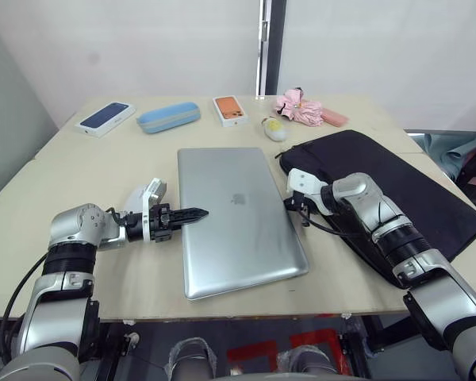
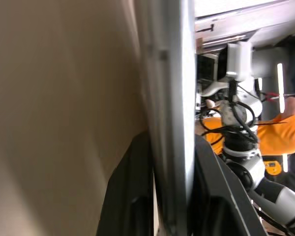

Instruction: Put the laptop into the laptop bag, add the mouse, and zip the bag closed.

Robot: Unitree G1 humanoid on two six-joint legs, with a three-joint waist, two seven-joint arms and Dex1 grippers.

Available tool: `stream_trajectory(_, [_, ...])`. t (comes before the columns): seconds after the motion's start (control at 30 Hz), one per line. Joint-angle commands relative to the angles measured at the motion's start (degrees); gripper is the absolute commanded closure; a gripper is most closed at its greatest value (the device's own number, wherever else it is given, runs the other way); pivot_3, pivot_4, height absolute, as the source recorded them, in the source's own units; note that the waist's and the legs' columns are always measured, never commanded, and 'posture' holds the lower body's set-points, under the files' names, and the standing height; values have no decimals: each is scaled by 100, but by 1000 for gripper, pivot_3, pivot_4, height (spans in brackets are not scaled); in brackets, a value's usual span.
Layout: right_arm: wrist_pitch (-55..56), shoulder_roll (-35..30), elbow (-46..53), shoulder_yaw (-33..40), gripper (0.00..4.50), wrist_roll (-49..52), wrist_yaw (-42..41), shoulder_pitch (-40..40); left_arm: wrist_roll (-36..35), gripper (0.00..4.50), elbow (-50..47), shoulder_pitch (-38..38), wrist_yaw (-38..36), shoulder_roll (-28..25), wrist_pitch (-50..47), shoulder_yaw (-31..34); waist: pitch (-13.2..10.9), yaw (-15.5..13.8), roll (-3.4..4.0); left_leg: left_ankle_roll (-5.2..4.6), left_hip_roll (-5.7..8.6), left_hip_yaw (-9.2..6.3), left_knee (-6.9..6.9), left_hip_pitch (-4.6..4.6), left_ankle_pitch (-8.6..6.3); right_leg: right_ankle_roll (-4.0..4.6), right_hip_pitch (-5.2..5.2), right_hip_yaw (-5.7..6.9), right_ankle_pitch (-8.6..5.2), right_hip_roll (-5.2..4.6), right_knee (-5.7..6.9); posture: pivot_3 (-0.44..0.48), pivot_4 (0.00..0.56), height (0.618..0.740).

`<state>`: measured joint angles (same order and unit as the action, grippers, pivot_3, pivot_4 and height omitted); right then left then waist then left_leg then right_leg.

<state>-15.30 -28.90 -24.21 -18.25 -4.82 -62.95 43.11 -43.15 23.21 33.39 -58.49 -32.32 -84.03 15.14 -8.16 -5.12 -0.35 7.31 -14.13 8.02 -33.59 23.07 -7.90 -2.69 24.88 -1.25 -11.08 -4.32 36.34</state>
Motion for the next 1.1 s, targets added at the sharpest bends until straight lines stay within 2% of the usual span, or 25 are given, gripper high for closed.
stream_trajectory(0.03, [-124, -19, 348, 373, 4500, 316, 53, -9, -366, 4178, -882, -192, 414, 207, -276, 369, 0, -14, 0, 0, 0, -1, 2, 2, 0, 0, 0, 2, 0, 0, -4, 0, 150, 740])
stream_trajectory(0.17, [-616, -287, 841, 797, 4500, 629, 77, -125, -865, 4183, -1642, -546, 1161, 730, -792, 1038, -2, -64, -2, -5, 4, -6, 10, 20, -1, 1, -1, 12, 1, -4, -35, 0, 150, 740])
stream_trajectory(0.3, [-1281, -777, 1458, 1295, 4500, 920, 177, -303, -1884, 4183, -2372, -1188, 1795, 966, -847, 1130, -4, -79, -3, -6, 7, -6, 29, 25, -2, 1, -2, 18, 2, -6, -60, 0, 150, 740])
stream_trajectory(0.47, [-1854, -1470, 2184, 1750, 4500, 1137, 233, -759, -2946, 4183, -2512, -1560, 2765, 1304, -847, 1249, -4, -69, -4, -2, 1, -8, 45, 18, -3, -1, 0, 22, 2, 2, -61, 0, 150, 740])
stream_trajectory(0.5, [-1972, -1589, 2342, 1788, 3982, 1174, 226, -882, -3120, 4183, -2473, -1597, 2952, 1396, -847, 1299, -5, -57, -3, -1, 0, -6, 44, 16, -4, -1, 0, 19, 2, 3, -61, 0, 150, 740])
stream_trajectory(0.53, [-2153, -1684, 2586, 1822, 3782, 1228, 236, -1040, -3218, 4183, -2423, -1620, 3120, 1507, -847, 1369, -5, -49, -3, -1, 0, -3, 44, 15, -4, -2, 0, 16, 2, 3, -61, 0, 150, 740])
stream_trajectory(0.63, [-2621, -1721, 3110, 1884, 2705, 1407, 402, -1333, -3506, 4183, -2281, -1649, 3565, 1711, -843, 1510, -5, -24, -3, -1, 1, 1, 44, 10, -4, -6, -1, 9, 4, 3, -61, 0, 150, 740])
stream_trajectory(0.8, [-3090, -1419, 3395, 1867, 1008, 1516, 1012, -1602, -3556, 4183, -2316, -1792, 4022, 1799, -600, 1505, -5, 50, -3, -1, 0, 19, 44, -9, -4, -21, -1, -10, 11, 5, -58, 0, 150, 740])
stream_trajectory(0.9, [-3083, -1454, 3425, 1679, 41, 1427, 1139, -1758, -3667, 4183, -2335, -1837, 4146, 1800, -523, 1469, -5, 37, -2, -2, 1, 22, 42, -8, -4, -22, 0, -13, 12, 4, -59, 0, 150, 740])
stream_trajectory(1.1, [-2880, -1382, 3273, 1420, 41, 1284, 1434, -1813, -3741, 4183, -2452, -1920, 4273, 1781, -357, 1275, -5, 37, -2, -2, 1, 25, 43, -9, -4, -24, 0, -15, 13, 3, -60, 0, 150, 740])
